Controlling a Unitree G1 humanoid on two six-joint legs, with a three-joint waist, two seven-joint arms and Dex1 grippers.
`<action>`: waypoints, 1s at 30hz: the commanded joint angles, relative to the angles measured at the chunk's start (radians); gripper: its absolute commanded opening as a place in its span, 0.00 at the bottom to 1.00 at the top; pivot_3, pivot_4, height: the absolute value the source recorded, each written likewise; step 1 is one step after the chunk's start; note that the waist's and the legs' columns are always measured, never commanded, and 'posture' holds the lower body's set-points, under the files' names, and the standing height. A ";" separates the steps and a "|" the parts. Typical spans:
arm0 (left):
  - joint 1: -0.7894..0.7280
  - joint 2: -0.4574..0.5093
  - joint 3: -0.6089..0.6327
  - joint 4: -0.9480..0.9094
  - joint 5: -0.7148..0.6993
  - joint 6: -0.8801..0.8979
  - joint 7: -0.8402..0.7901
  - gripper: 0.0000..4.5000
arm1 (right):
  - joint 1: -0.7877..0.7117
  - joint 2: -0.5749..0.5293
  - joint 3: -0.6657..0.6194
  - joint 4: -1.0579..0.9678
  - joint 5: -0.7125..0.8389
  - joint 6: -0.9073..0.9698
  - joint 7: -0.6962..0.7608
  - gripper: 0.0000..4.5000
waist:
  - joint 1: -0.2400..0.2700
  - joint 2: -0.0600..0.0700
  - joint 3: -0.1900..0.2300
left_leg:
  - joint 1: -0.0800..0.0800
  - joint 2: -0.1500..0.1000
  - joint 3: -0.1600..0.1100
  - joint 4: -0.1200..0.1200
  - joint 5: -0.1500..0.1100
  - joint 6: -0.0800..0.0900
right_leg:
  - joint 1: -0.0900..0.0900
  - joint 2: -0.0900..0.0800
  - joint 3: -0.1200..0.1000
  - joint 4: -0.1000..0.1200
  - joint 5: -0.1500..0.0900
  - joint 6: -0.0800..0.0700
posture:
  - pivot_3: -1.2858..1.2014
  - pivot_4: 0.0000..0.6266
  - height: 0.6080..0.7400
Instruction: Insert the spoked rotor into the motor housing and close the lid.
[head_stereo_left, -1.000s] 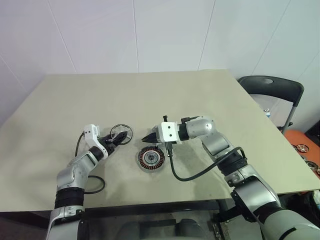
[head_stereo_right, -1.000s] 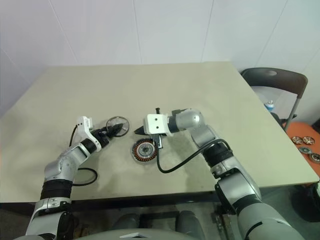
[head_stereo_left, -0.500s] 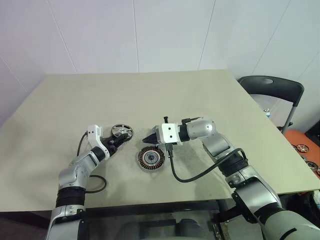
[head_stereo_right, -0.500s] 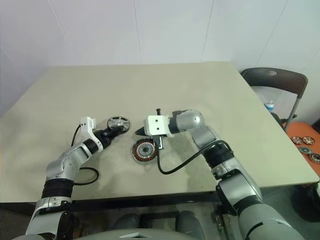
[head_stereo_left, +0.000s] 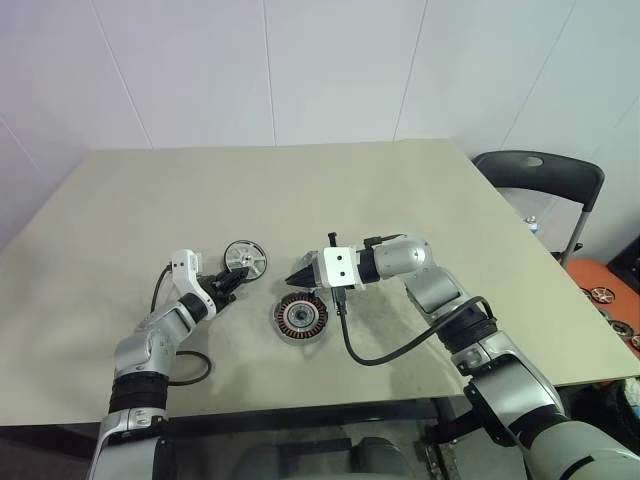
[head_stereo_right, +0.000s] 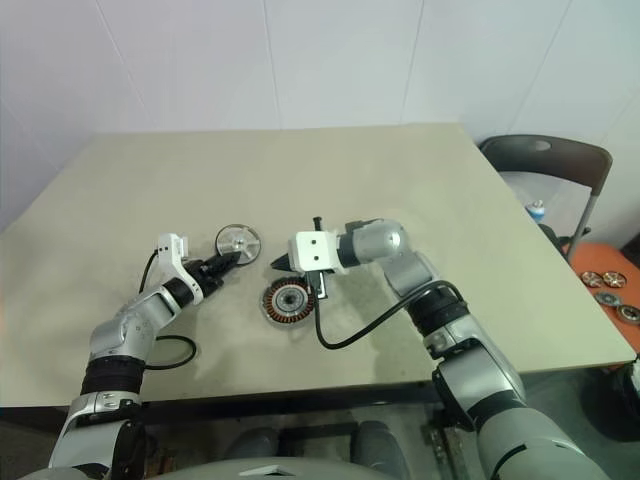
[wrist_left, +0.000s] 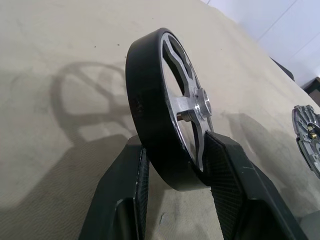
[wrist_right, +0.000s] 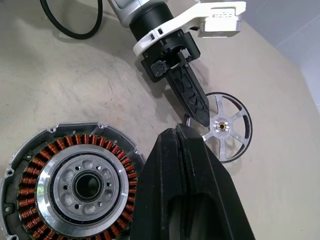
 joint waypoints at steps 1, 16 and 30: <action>-0.017 0.009 0.017 -0.015 -0.008 -0.006 -0.004 0.22 | -0.015 -0.004 -0.006 -0.018 0.004 -0.016 -0.004 0.00 | -0.001 0.000 0.000 | 0.000 0.000 0.000 0.000 0.000 0.000 | 0.000 0.000 0.000 0.000 0.000 0.000 | 0.52 0.00 1.00; 0.061 0.084 0.129 -0.386 -0.356 0.377 -0.058 0.11 | -0.026 -0.023 -0.003 0.012 0.003 -0.040 0.006 0.00 | -0.002 0.000 0.000 | -0.001 0.000 0.000 0.000 0.000 0.000 | 0.000 -0.001 0.000 0.000 0.000 0.000 | 0.52 0.00 1.00; 0.214 0.178 0.123 -0.560 -0.579 0.619 -0.085 0.11 | -0.112 -0.215 -0.176 -0.048 0.239 0.295 0.245 0.00 | 0.003 0.001 0.000 | -0.001 0.000 -0.002 0.000 -0.001 -0.001 | 0.001 -0.002 -0.001 -0.001 -0.002 -0.003 | 0.52 0.00 1.00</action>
